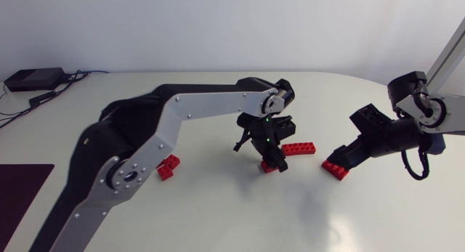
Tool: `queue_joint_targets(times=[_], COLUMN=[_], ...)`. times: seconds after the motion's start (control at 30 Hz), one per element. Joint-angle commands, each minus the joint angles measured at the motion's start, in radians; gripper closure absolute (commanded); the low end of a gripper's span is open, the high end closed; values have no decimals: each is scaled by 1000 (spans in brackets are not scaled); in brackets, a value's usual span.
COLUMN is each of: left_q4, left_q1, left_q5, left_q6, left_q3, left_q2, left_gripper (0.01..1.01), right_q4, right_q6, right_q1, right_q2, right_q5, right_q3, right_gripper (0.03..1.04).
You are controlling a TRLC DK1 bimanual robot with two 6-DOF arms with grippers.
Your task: Sort duplo bricks by size, large to the right and small to the left
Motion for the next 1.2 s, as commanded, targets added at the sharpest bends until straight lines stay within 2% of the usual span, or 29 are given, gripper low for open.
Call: queue_joint_targets(times=[0.0,0.23,0.33,0.47,0.5,0.53,0.63,0.67,0.9,1.17], left_q4=[4,139,156,145,139,138,142,144,177,179], left_q1=[-54,-137,-151,-157,-157,-154,-137,-128,-74,20], left_q5=[15,26,33,35,35,35,89,112,127,121], left_q6=[7,-28,-39,-49,-51,-57,-53,-53,-57,-54], left_q3=[-155,-460,-436,-317,-294,-279,-299,-308,-383,-549], left_q2=[-81,-270,-261,-198,-192,-192,-243,-256,-336,-513], left_gripper=[787,785,785,784,756,630,66,33,33,36], right_q4=[-18,-23,-20,-26,-32,-36,-43,-44,-52,-98], right_q6=[-17,-2,9,16,10,0,-37,-43,-43,-39], right_q1=[-3,26,43,55,55,58,78,84,153,299], right_q2=[-13,-22,-20,-56,-65,-77,-116,-122,-122,-166], right_q5=[-4,-4,-6,-4,-4,-4,-6,-6,-15,2], right_q3=[-21,-31,-44,-70,-76,-85,-117,-122,-114,-206], right_gripper=[59,59,59,59,59,59,59,59,59,59])
